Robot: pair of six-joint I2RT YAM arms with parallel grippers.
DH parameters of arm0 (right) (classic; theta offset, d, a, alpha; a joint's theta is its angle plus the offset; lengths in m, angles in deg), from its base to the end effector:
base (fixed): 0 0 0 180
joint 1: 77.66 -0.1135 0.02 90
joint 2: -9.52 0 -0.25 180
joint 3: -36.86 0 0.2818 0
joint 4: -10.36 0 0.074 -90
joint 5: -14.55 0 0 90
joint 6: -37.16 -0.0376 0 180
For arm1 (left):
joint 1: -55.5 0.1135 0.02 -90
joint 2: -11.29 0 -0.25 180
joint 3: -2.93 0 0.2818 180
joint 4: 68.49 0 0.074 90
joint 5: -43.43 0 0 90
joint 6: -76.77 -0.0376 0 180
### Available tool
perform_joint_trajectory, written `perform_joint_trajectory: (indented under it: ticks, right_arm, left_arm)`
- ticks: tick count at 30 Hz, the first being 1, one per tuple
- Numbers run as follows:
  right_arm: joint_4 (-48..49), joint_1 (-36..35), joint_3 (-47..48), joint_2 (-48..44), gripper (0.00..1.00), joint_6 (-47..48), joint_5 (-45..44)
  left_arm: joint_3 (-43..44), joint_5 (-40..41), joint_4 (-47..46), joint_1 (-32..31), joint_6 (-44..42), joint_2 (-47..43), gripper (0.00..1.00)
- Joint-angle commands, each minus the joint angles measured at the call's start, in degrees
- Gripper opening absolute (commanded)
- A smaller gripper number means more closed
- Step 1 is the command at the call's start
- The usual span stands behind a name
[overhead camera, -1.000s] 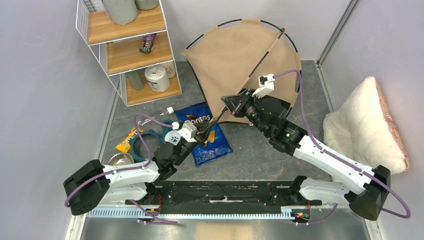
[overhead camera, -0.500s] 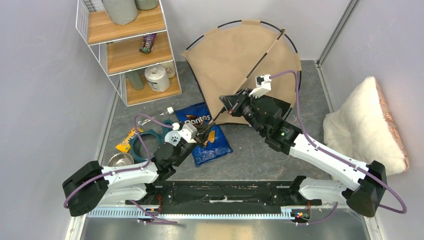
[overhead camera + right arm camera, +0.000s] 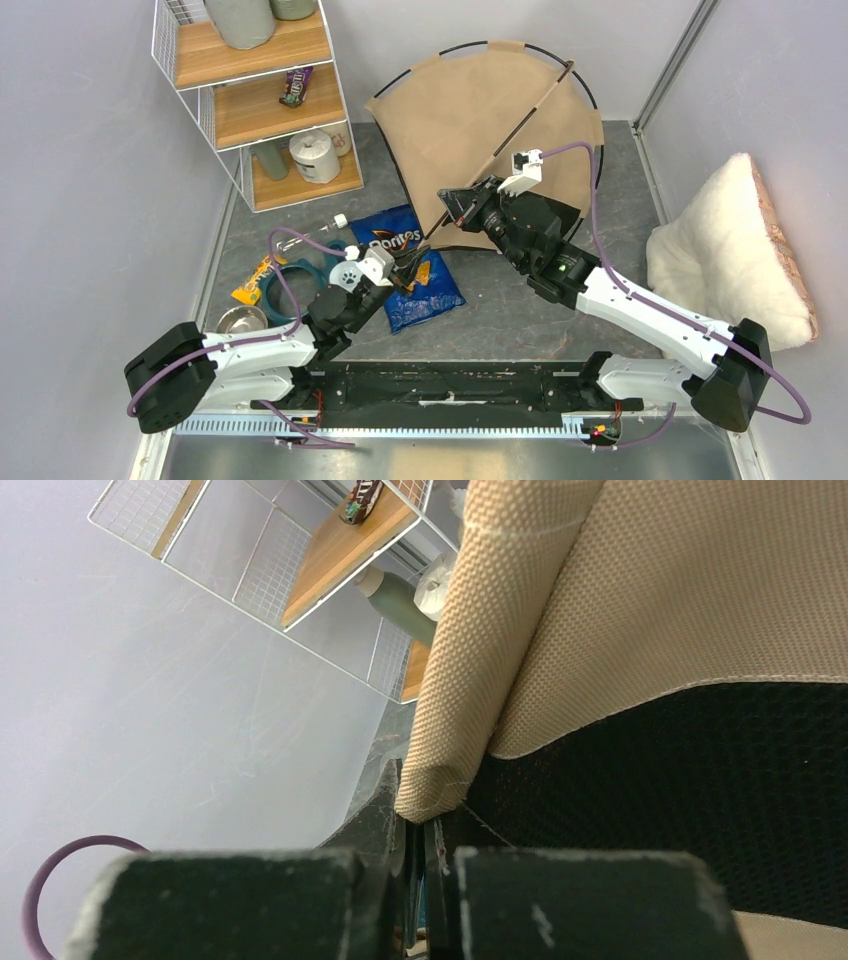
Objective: Set up the pet tent
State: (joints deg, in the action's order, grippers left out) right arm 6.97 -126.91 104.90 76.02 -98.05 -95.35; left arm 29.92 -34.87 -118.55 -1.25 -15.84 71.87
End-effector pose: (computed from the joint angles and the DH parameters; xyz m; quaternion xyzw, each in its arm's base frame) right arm 0.2129 0.2275 0.3468 0.0952 0.7114 0.4187 0.5564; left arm 0.1370 -0.1950 0.2068 0.2239 0.5577 -0.3083 0.7374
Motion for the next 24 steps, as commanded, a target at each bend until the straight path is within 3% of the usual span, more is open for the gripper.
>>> perform_joint_trajectory:
  ticks: [1,12,24]
  right_arm:
    - [8.02,1.79,0.95,-1.27,0.0,2.28,-10.46]
    - [6.4,1.84,-0.26,1.08,0.0,4.08,-10.03]
    - [5.9,0.51,-1.51,2.84,0.0,8.76,-7.81]
  left_arm:
    - [-1.87,0.07,2.85,-0.38,-0.04,-0.3,0.02]
    - [-0.96,0.9,2.53,-0.35,0.67,-0.64,0.02]
    - [3.76,2.12,9.95,-0.38,2.0,-1.86,0.02]
